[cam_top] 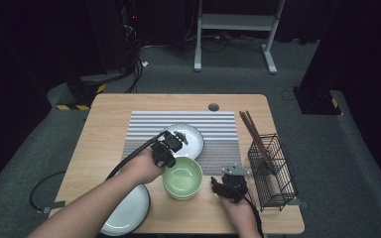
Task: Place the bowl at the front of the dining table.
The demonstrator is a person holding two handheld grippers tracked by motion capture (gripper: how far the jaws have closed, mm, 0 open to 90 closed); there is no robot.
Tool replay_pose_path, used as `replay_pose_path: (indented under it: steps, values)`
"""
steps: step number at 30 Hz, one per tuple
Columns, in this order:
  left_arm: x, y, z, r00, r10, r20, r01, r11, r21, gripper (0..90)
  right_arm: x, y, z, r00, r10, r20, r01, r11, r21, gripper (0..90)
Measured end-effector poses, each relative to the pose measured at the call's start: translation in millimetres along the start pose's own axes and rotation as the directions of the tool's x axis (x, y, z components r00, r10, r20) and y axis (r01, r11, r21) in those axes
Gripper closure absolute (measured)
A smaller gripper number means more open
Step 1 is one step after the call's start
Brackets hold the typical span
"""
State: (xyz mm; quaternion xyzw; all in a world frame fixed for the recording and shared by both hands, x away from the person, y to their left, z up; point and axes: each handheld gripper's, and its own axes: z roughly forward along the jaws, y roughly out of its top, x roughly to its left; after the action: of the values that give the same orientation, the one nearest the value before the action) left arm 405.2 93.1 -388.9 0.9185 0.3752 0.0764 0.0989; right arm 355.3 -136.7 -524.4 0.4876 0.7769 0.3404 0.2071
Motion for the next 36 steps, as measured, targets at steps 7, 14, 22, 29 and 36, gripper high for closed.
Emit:
replay_pose_path:
  steps: [7,14,22,29,36]
  values:
    - [0.4,-2.0,0.0,1.0000,-0.004,0.005,0.005,0.9999,-0.015,85.8,-0.4,0.0,0.0,1.0000,0.003,-0.006,-0.003,1.000,-0.001,31.2]
    - [1.3,-6.0,0.1,0.9999,-0.007,0.011,0.008,0.9988,-0.048,86.1,-0.5,-0.1,-0.2,0.9999,0.012,-0.006,-0.012,1.000,-0.001,31.2]
    - [4.0,-8.8,-4.3,0.9986,-0.028,0.046,0.032,0.9961,-0.083,86.1,-1.0,-0.1,-0.3,0.9998,0.015,-0.010,-0.015,1.000,-0.002,31.2]
    - [4.7,-10.9,-9.6,0.9975,-0.032,0.062,0.038,0.9944,-0.098,86.0,-1.2,0.0,-0.3,0.9999,0.013,-0.011,-0.013,1.000,-0.002,31.2]
    - [9.3,-14.7,-18.4,0.9975,-0.043,0.057,0.050,0.9902,-0.131,86.0,-1.2,0.0,-0.3,0.9999,0.013,-0.011,-0.013,1.000,-0.002,31.2]
